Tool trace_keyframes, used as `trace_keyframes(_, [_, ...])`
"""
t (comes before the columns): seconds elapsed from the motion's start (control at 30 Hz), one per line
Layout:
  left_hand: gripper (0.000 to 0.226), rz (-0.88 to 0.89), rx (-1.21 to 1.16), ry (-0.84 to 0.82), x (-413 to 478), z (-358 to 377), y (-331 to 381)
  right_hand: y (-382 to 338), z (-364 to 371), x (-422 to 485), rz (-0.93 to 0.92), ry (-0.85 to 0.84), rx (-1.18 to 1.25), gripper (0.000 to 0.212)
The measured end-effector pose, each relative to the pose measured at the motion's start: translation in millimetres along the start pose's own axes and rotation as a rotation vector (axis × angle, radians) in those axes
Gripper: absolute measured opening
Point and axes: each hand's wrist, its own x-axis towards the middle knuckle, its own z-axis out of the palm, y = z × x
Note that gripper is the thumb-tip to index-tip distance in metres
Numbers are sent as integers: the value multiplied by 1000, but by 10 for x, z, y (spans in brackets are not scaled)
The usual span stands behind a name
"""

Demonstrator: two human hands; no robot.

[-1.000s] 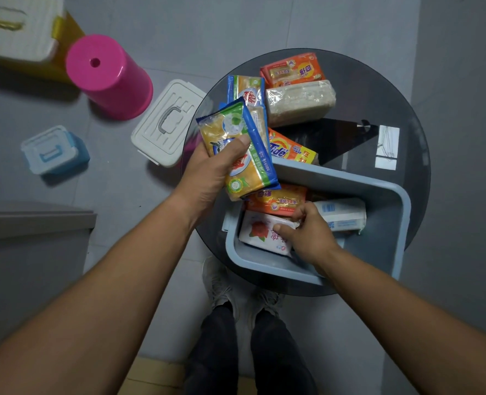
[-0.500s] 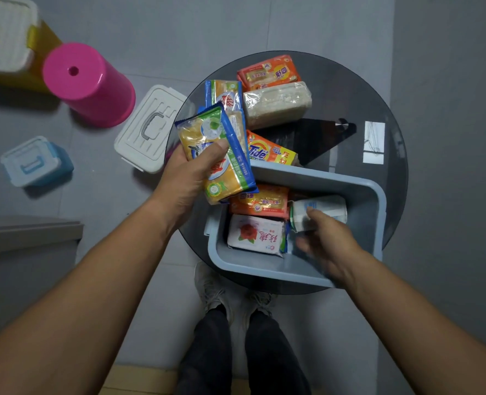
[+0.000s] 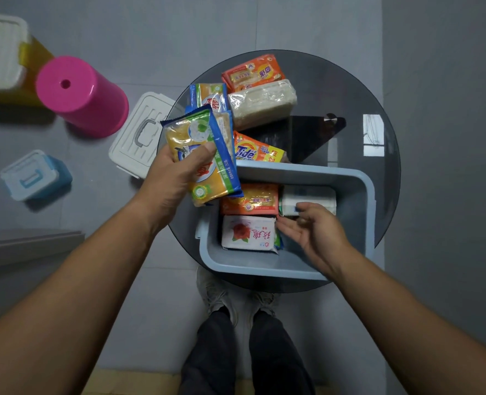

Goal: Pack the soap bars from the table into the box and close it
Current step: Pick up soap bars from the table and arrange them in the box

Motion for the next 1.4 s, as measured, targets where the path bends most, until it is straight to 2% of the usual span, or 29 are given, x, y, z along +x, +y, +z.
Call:
trace_keyframes(0.17, [51,33,84,18,-60,27,86,-152,-52,-14,16,83,-383,28])
trace_keyframes(0.27, [54,90,130,-29,-133,110,186,-310,-189,-158,-4,91,-423,30])
trace_keyframes(0.43, [51,-25,281,-336,-272,537,256,-555,-398,-477,-142,-25,-223,50])
trace_keyframes(0.53, [45,-150,463,-502,-240,857,28,-636,-536,-561,-385,47,-252,46])
trace_keyframes(0.63, [52,-282,686,-715,-104,1094,-249,-623,-691,-549,-601,149,-285,38])
trace_keyframes(0.83, [50,-428,927,-883,271,1407,-448,-553,-814,-463,-655,81,-266,39])
trace_keyframes(0.97, [48,-461,1080,-943,380,1540,-589,-522,-847,-475,-682,29,-288,61])
trace_keyframes(1.0, [48,-476,1091,-948,394,1555,-610,-511,-848,-473,-690,24,-302,59])
trace_keyframes(1.1, [56,-498,1095,-965,422,1565,-635,-504,-840,-444,-698,32,-333,36])
trace_keyframes(1.23, [72,-346,1189,-921,378,1511,-683,-507,-840,-414,-706,45,-380,33])
trace_keyframes(1.4, [71,-247,1102,-849,369,1425,-808,-512,-832,-427,-699,51,-452,32])
